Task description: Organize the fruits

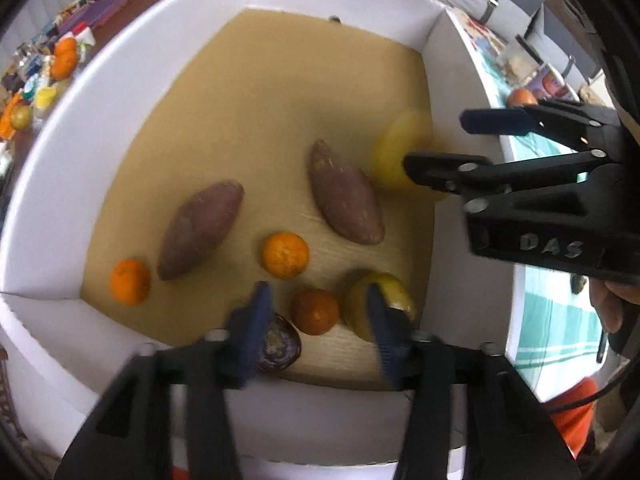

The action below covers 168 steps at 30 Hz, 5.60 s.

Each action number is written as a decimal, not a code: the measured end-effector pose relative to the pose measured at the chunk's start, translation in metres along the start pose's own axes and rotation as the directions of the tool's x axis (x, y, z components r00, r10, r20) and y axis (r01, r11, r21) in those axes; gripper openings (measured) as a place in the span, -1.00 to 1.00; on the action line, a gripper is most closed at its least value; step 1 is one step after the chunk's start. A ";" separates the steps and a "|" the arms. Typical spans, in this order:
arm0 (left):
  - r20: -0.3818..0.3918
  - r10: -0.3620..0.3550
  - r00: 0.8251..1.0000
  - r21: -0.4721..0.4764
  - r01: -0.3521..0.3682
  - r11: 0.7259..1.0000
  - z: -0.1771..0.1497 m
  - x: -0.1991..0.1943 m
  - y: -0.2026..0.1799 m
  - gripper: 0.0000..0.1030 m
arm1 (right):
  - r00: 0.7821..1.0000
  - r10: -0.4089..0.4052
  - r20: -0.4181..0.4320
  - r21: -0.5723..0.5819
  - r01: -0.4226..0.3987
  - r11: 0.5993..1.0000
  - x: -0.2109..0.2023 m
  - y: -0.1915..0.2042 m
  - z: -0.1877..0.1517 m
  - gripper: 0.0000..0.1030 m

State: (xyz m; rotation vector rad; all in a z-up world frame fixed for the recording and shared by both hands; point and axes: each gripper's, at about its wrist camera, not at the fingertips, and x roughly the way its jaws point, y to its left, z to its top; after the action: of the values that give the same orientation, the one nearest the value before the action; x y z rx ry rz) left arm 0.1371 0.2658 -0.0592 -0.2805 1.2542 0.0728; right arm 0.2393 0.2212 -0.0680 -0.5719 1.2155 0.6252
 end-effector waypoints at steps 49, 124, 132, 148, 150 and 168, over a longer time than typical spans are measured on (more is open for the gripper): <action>0.279 -0.102 0.955 0.416 -0.024 0.909 -0.151 0.072 -0.262 0.78 | 0.916 -0.376 0.144 0.651 0.198 0.733 -0.051 -0.129 -0.448 0.87; 0.138 -0.048 0.989 0.457 -0.021 0.889 0.222 0.165 -0.395 0.81 | 0.909 -0.204 0.364 0.702 -0.123 0.702 -0.063 -0.212 -0.439 -0.16; 0.165 -0.063 0.984 0.438 -0.015 0.899 0.224 0.185 -0.392 0.36 | 0.915 -0.178 0.363 0.723 -0.156 0.673 -0.054 -0.220 -0.445 -0.16; 0.118 -0.105 0.987 0.421 0.046 0.906 -0.038 0.061 -0.281 0.37 | 0.942 -0.187 0.279 0.711 -0.071 0.700 -0.065 -0.195 -0.430 -0.16; 0.121 -0.095 0.988 0.413 0.036 0.910 -0.062 0.069 -0.274 0.38 | 0.948 -0.222 0.230 0.699 -0.002 0.715 -0.058 -0.187 -0.426 -0.16; 0.150 -0.064 0.987 0.308 0.014 0.951 -0.132 0.053 -0.229 0.65 | 0.954 -0.278 0.111 0.719 0.116 0.685 -0.069 -0.131 -0.447 0.69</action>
State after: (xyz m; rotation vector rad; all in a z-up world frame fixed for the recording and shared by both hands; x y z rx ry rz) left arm 0.0793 0.0068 -0.1075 -0.0290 1.0826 -0.1316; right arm 0.0174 -0.1929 -0.1048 0.0307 1.0631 -0.0078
